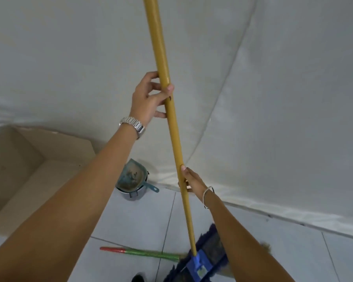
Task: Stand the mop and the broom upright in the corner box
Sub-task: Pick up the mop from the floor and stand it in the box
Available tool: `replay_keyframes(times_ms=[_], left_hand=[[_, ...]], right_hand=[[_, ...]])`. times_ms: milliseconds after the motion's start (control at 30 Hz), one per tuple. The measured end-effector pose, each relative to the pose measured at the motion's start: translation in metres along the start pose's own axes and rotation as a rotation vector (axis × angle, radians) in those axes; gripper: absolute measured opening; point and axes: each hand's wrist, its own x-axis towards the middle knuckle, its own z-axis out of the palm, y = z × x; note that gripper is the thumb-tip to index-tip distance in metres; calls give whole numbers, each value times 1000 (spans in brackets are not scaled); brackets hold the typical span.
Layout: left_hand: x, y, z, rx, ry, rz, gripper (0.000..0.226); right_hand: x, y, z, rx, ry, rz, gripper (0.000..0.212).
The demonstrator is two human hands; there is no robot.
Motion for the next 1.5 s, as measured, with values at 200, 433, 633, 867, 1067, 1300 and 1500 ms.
replay_keyframes(times_ms=[200, 433, 633, 867, 1067, 1300, 1500], left_hand=[[-30, 80, -17, 60, -28, 145, 33], [-45, 148, -96, 107, -75, 257, 37], [-41, 176, -190, 90, -155, 267, 38], [-21, 179, -301, 123, -190, 249, 42], [14, 165, -388, 147, -170, 205, 39], [84, 131, -485, 189, -154, 162, 41], [156, 96, -565, 161, -155, 100, 38]], right_hand=[[-30, -49, 22, 83, 23, -182, 85], [-35, -121, 88, 66, 33, -345, 27], [-26, -183, 165, 128, 104, -470, 14], [15, -242, 267, 235, 106, -509, 10], [68, -287, 345, 248, 52, -506, 12], [153, -329, 424, 204, 13, -501, 17], [241, -363, 482, 158, -17, -441, 20]])
